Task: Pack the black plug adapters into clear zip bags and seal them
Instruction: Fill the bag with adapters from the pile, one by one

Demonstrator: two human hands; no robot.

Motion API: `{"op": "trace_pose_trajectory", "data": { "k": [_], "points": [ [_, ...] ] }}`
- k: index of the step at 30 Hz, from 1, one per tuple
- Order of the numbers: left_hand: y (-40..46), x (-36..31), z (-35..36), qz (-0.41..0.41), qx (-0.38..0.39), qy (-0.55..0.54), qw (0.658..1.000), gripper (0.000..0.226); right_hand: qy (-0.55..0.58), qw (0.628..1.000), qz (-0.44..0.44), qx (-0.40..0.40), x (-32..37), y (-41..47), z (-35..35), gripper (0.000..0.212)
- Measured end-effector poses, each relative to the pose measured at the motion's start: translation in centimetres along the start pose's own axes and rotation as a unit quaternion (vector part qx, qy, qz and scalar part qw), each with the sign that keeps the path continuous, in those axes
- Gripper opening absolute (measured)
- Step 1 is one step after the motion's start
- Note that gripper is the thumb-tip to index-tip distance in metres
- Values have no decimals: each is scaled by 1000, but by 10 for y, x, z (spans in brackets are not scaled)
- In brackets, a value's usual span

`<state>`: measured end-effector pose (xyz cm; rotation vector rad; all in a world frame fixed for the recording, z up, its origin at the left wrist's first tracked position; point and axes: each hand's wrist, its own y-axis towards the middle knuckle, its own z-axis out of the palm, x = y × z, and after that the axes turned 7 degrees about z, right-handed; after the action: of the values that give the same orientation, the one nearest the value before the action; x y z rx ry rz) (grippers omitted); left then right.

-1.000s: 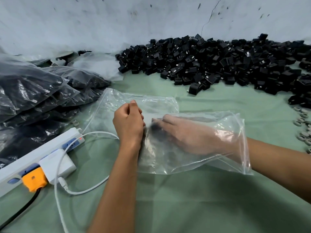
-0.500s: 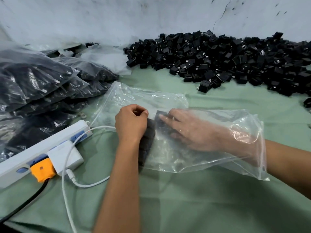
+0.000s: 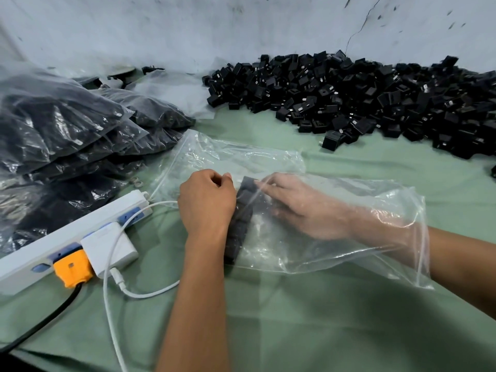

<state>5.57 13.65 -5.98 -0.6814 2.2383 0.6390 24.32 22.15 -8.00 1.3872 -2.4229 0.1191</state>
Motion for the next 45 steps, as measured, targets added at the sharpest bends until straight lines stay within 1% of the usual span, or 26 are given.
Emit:
{"op": "trace_pose_trajectory", "data": {
  "k": [2, 4, 6, 9, 10, 12, 15, 18, 21, 22, 24, 26, 28, 30, 32, 33, 36, 38, 41, 43, 45],
  "points": [
    [0, 0, 0, -4, -5, -7, 1000, 29, -5, 1000, -3, 14, 3, 2, 0, 63],
    [1, 0, -1, -8, -14, -14, 1000, 30, 13, 1000, 9, 13, 3, 0, 0, 62],
    [2, -1, -1, -19, -33, -38, 999, 30, 27, 999, 31, -7, 3, -4, -1, 52],
    [5, -1, -3, -67, -71, -132, 986, 31, 13, 999, 35, -10, 5, -7, -4, 35],
    [7, 0, -4, -81, -82, -159, 981, 32, 7, 1000, 29, -4, 7, -6, -5, 35],
    [9, 0, -4, -100, -93, -208, 969, 31, -2, 1000, 17, 5, 11, -4, -6, 40],
    [9, 0, -3, -113, -98, -256, 955, 28, -28, 999, 12, 11, 12, -1, -5, 45],
    [9, 0, -3, -114, -107, -293, 943, 28, 2, 1000, 13, 2, 9, -2, -5, 39],
    [10, 0, -3, -119, -109, -307, 938, 29, 27, 1000, 2, 12, 7, -7, -4, 27],
    [10, 0, -3, -122, -107, -311, 937, 29, 30, 999, 0, 18, 7, -7, -3, 26],
    [10, 1, -2, -123, -100, -315, 936, 30, 22, 999, 9, 37, 7, -6, -1, 31],
    [10, 1, -2, -122, -95, -315, 936, 31, -16, 999, 8, 45, 6, -3, 2, 39],
    [10, 2, -2, -122, -93, -318, 936, 31, -27, 999, 6, 43, 7, -1, 3, 40],
    [10, 2, -2, -122, -95, -324, 933, 32, 7, 999, 1, 40, 9, -2, 0, 33],
    [10, 2, -2, -120, -98, -329, 932, 33, 27, 999, -19, 25, 12, -6, -2, 18],
    [10, 1, -2, -119, -98, -331, 931, 33, 24, 999, -30, 18, 12, -8, -2, 19],
    [10, 1, -1, -122, -93, -333, 930, 33, -9, 998, -61, -6, 12, -7, 3, 41],
    [10, 1, -1, -126, -89, -336, 929, 33, 4, 999, -41, 9, 15, -4, 4, 43],
    [9, 1, -1, -131, -88, -343, 926, 32, -4, 998, -52, 19, 20, -3, 2, 45],
    [10, 0, -2, -137, -89, -353, 921, 31, 17, 999, -30, 38, 24, -4, -2, 42],
    [10, -1, -3, -144, -92, -365, 915, 31, 30, 998, -29, 52, 27, -4, -4, 43]
  ]
}}
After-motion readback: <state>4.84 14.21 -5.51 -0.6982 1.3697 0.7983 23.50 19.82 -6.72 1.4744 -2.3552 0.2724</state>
